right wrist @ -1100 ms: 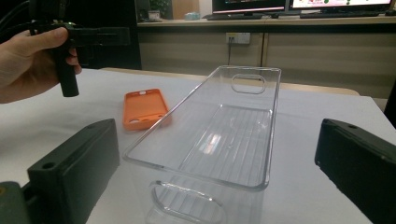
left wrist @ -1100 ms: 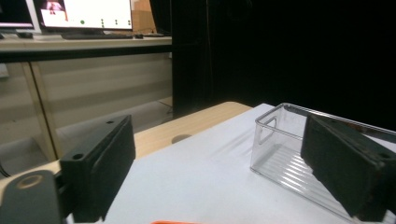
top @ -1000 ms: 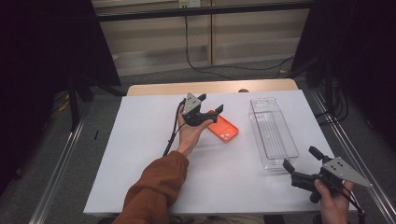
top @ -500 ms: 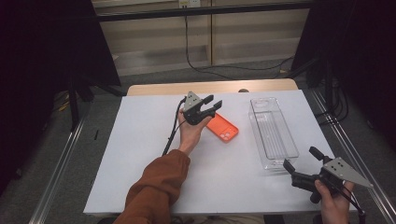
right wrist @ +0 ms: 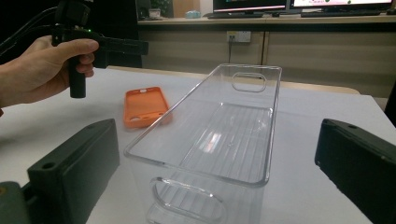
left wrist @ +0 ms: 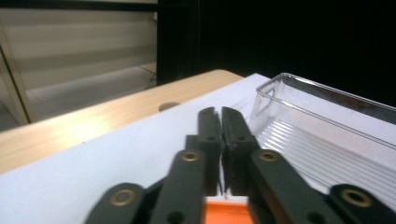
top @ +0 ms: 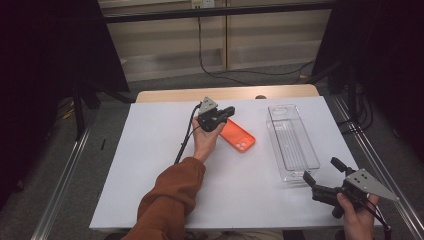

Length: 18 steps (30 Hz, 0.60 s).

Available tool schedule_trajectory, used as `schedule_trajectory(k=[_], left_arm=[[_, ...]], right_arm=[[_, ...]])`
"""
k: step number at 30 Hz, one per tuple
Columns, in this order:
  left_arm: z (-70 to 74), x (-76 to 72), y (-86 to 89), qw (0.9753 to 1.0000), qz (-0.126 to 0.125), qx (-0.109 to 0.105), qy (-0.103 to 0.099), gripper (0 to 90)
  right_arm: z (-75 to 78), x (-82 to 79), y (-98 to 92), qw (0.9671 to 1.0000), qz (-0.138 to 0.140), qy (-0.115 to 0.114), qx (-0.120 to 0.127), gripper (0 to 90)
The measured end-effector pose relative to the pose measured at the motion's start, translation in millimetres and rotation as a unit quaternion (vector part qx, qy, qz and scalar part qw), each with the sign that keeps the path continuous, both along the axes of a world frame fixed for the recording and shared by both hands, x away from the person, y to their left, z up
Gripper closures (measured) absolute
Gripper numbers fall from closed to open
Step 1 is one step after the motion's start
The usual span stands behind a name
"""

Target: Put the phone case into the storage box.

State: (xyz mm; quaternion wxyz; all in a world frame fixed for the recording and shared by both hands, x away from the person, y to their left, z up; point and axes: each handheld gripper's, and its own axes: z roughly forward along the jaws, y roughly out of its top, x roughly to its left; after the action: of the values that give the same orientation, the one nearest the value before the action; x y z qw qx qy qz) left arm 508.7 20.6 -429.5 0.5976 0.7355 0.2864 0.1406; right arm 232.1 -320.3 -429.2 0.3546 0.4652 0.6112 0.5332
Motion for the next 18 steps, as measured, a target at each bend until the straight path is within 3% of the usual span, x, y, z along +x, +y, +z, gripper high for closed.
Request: schedule_trajectory(k=[9,18], left_arm=[[1.7,8.1,-3.2,0.9996,-0.006,0.021,0.018,90.0],[3.8,20.5,-6.5,0.9965,-0.021,0.073,0.035,90.0]], right_arm=[[0.1,-0.2,0.0,1.0000,0.000,-0.001,0.000,0.0],[0.1,-0.2,-0.1,1.0000,0.000,-0.001,0.001,0.0]])
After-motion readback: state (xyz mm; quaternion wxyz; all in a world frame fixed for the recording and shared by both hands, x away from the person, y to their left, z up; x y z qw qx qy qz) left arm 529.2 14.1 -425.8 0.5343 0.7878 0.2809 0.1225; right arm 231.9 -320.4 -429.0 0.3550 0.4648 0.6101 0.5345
